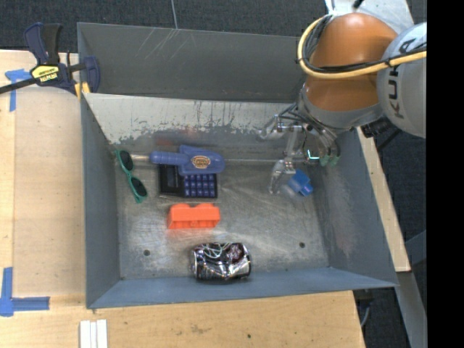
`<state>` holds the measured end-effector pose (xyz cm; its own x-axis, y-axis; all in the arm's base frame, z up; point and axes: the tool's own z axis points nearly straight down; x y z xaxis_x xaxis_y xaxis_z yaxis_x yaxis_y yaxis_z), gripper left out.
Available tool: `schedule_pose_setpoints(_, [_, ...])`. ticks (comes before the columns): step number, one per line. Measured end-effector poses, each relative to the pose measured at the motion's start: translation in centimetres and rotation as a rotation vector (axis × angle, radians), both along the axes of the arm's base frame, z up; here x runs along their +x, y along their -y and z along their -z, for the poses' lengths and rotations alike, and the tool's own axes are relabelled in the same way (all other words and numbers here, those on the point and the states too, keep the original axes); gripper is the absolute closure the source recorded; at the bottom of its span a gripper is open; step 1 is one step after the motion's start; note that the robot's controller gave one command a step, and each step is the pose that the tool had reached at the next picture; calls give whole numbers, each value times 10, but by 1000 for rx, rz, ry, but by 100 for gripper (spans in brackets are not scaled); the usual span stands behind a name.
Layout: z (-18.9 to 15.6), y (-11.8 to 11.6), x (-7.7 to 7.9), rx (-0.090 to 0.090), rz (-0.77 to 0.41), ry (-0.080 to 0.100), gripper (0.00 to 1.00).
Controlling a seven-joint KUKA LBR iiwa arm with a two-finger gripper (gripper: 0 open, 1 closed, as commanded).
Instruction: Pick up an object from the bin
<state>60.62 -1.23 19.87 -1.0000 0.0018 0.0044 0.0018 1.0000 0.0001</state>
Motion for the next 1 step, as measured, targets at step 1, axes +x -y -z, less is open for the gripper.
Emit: schedule_pose_setpoints(1, [-5,0,2,0,0,9,0])
